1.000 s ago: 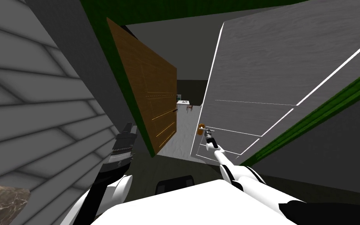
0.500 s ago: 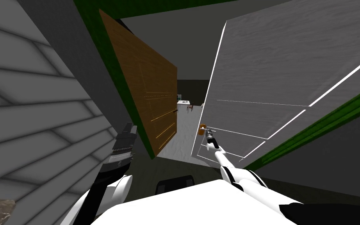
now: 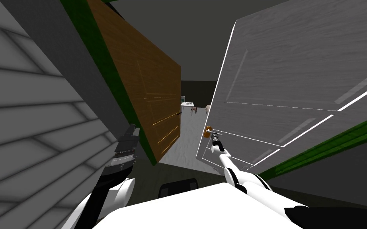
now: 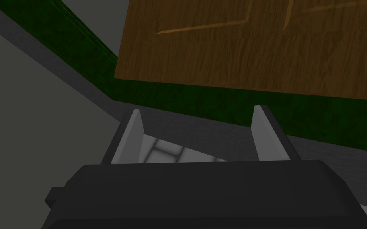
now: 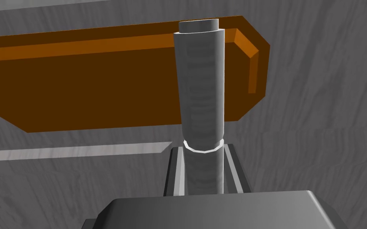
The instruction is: Push the door open
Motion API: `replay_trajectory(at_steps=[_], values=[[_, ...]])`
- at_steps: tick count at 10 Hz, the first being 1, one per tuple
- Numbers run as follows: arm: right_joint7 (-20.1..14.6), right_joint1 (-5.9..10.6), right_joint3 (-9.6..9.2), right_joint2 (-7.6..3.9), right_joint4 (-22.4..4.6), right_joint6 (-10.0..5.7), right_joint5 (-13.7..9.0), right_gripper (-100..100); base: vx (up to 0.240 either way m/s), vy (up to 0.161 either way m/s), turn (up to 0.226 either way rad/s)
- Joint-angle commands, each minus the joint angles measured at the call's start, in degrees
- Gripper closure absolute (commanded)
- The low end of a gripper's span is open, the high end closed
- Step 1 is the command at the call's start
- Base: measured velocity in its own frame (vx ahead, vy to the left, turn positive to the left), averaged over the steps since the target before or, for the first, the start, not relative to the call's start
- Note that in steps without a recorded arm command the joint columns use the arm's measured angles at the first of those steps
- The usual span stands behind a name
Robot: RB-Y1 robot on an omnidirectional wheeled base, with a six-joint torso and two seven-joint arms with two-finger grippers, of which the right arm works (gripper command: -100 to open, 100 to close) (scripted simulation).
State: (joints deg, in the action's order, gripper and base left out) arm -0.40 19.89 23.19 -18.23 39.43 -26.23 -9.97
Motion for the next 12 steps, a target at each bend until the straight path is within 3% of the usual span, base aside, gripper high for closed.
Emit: replay_trajectory(at_steps=[1, 2, 3, 11, 12], values=[[0.8, 0.83, 2.39, -0.89, -1.3, -0.96, 0.1, 100, 0.132, 0.008, 0.015], [0.8, 0.83, 2.39, -0.89, -1.3, -0.96, 0.1, 100, 0.107, -0.001, -0.003], [1.7, 0.97, 4.06, -0.70, -1.5, -0.95, 0.2, 100, 0.104, -0.015, 0.010], [5.0, 1.50, 10.60, 0.01, -2.3, -0.92, 0.6, 100, 0.107, -0.001, -0.002], [5.7, 1.63, 12.12, 0.18, -2.4, -0.91, 0.7, 100, 0.123, 0.003, -0.011]])
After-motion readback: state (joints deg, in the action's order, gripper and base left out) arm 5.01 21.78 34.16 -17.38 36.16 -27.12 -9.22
